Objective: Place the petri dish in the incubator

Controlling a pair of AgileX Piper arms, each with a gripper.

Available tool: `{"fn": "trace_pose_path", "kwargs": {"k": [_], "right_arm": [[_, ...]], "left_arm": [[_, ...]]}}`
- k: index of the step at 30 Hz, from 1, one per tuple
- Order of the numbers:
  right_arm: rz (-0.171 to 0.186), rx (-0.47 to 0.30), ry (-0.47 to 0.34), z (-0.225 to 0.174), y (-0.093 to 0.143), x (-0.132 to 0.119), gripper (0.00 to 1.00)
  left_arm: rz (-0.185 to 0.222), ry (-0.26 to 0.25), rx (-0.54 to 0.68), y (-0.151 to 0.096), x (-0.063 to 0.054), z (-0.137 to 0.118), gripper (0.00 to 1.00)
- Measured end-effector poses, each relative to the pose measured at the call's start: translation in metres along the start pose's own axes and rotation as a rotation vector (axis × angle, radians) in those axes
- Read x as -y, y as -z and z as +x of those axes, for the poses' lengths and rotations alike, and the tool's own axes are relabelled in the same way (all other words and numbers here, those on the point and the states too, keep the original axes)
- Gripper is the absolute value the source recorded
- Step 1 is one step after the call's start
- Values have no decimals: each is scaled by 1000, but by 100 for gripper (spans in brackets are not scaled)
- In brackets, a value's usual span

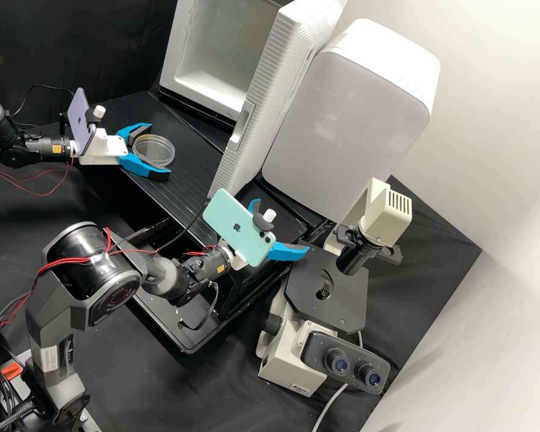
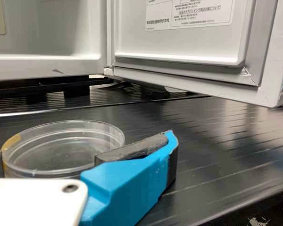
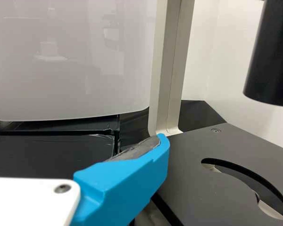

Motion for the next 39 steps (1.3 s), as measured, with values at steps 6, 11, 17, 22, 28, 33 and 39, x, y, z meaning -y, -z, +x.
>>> {"fn": "trace_pose_path", "kwargs": {"k": [6, 11, 17, 22, 28, 33, 39], "right_arm": [[0, 0, 0, 0, 0, 0, 100], [0, 0, 0, 0, 0, 0, 100], [0, 0, 0, 0, 0, 0, 100], [0, 0, 0, 0, 0, 0, 100], [0, 0, 0, 0, 0, 0, 100], [0, 0, 0, 0, 0, 0, 100], [0, 0, 0, 0, 0, 0, 100]], "left_arm": [[15, -7, -17, 2, -1, 0, 0], [24, -29, -64, 6, -1, -2, 0], [40, -42, -70, 5, -1, -2, 0], [41, -43, -70, 5, -1, -2, 0], [42, -42, -70, 5, -1, -2, 0], [36, -44, -70, 6, 1, -1, 0], [-5, -40, -64, 5, 2, -1, 0]]}}
